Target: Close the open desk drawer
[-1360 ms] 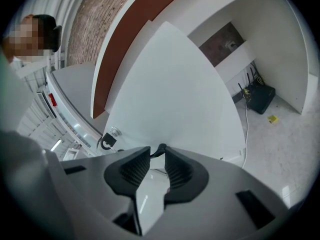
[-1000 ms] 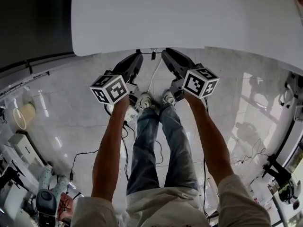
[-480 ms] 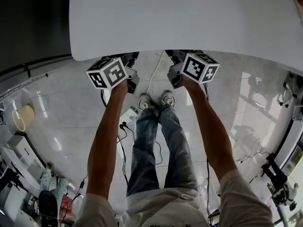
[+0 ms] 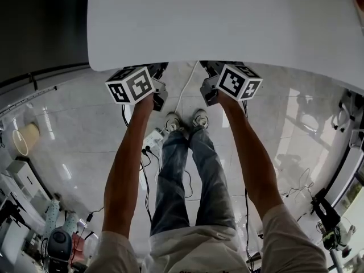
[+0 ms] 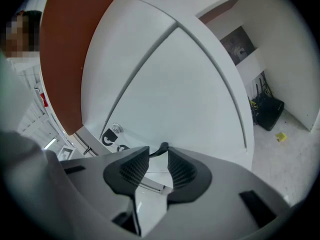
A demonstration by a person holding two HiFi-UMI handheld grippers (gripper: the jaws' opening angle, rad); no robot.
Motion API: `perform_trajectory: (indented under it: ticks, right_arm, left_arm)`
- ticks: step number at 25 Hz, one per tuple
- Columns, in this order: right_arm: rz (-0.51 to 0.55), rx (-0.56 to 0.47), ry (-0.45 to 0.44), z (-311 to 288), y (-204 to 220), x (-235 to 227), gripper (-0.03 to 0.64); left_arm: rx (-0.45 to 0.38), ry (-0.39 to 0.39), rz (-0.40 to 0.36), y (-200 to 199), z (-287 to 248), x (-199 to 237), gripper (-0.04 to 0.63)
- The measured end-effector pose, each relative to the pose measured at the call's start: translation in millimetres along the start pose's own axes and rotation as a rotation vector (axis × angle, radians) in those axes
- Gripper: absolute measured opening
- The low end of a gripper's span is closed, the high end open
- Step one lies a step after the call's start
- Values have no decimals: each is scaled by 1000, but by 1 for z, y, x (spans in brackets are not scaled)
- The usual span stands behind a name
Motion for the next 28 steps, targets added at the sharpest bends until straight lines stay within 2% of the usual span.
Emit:
perform_trajectory:
  ticks: [4,8,12,20,24,28]
  right_arm:
    - [-43,-1,1,10,14,3,115]
    - [-9,30,4,24,28,16,114]
    - [-4,31,-4,35,46,30,31]
    - [31,62,1,85,69,61,18]
    - [61,55,2,116,65,82,18]
    - [125,34,37,150,52,103,18]
  left_arm:
    - [5,-6,1,10,11,-2,23]
    - [-1,-5,2,19,23,-9,23]
    - [9,6,-21,35,35,-19,14]
    - [29,24,-55,63,71,-60,12]
    - [59,24,-139,60,93,-87,14]
    - [82,-1,-296,45,119,-119,13]
Point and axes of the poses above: the fingertips, and each gripper's own axes: z backward along the fingers, x to its left, y out of its underside, the point moved 6 cm from there along z, backward along the fingers, and after that the axes turned 2 degrees about -z, right-handed, at the moved point
